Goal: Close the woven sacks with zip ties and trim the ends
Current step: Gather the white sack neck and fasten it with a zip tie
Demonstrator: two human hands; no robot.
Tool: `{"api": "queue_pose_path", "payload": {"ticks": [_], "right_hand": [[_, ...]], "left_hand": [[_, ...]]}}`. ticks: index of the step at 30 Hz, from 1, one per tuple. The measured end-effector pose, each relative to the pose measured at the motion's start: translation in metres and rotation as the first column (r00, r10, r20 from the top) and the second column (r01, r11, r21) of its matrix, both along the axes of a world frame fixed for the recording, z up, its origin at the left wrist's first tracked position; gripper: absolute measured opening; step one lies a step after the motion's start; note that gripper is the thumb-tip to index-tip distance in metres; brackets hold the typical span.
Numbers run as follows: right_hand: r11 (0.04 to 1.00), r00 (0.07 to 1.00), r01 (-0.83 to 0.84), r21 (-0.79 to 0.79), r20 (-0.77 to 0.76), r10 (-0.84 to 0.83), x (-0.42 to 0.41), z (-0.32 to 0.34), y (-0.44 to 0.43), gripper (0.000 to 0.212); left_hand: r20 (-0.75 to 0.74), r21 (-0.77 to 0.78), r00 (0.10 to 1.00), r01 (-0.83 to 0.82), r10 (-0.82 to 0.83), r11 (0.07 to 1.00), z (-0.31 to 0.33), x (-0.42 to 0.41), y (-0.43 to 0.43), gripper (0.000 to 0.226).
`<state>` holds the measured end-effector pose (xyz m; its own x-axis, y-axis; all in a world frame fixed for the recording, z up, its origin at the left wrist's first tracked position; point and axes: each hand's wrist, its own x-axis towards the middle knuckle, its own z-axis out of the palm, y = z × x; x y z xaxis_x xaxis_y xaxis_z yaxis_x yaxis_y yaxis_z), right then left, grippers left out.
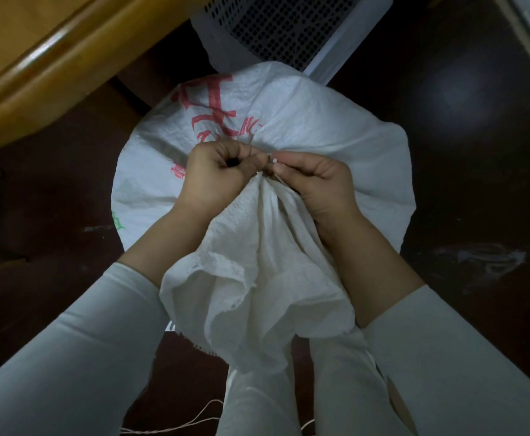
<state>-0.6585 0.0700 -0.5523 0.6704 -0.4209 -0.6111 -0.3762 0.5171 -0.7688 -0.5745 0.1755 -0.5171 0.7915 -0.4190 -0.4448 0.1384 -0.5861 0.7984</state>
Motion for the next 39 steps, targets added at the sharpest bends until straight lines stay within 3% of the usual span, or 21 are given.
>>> {"api": "queue_pose_path", "payload": {"ticks": [6,14,20,24,26,29,32,39], "right_hand": [[1.000,0.999,-0.004,-0.020,-0.034,0.004,-0.003,-0.001,0.000,0.009],[0.966,0.997,-0.072,-0.249,-0.038,0.064,0.005,0.009,0.001,0.015],[0.821,0.984,-0.179,-0.542,-0.087,0.157,0.004,0.009,0.004,0.034],[0.762,0.974,-0.223,-0.608,-0.109,0.198,0.003,0.009,0.003,0.036],[0.810,0.975,-0.221,-0.543,-0.110,0.192,0.005,0.010,0.001,0.033],[0.951,0.977,-0.201,-0.235,-0.125,0.175,0.010,0.013,-0.008,0.025],[0.978,0.974,-0.207,0.005,-0.088,0.206,0.010,0.015,-0.020,0.015],[0.983,0.980,-0.176,0.051,-0.087,0.180,0.008,0.009,-0.007,0.012]], "left_hand": [[-0.007,0.008,1.000,-0.001,0.001,1.000,0.002,-0.002,-0.002,0.015],[-0.172,0.032,0.985,0.012,-0.007,0.999,0.007,0.006,-0.008,0.023],[-0.252,0.192,0.968,0.060,-0.010,0.980,0.004,0.018,-0.012,0.027],[-0.279,0.191,0.960,0.083,-0.027,0.978,0.001,0.021,-0.015,0.027],[-0.213,0.208,0.972,0.144,-0.099,0.968,0.002,0.019,-0.015,0.023],[-0.152,0.193,0.978,0.174,-0.146,0.966,0.002,0.016,-0.013,0.022],[-0.132,0.147,0.982,0.157,-0.138,0.977,0.002,0.015,-0.011,0.013],[-0.074,0.094,0.984,0.167,-0.160,0.982,0.000,0.012,-0.008,0.017]]}}
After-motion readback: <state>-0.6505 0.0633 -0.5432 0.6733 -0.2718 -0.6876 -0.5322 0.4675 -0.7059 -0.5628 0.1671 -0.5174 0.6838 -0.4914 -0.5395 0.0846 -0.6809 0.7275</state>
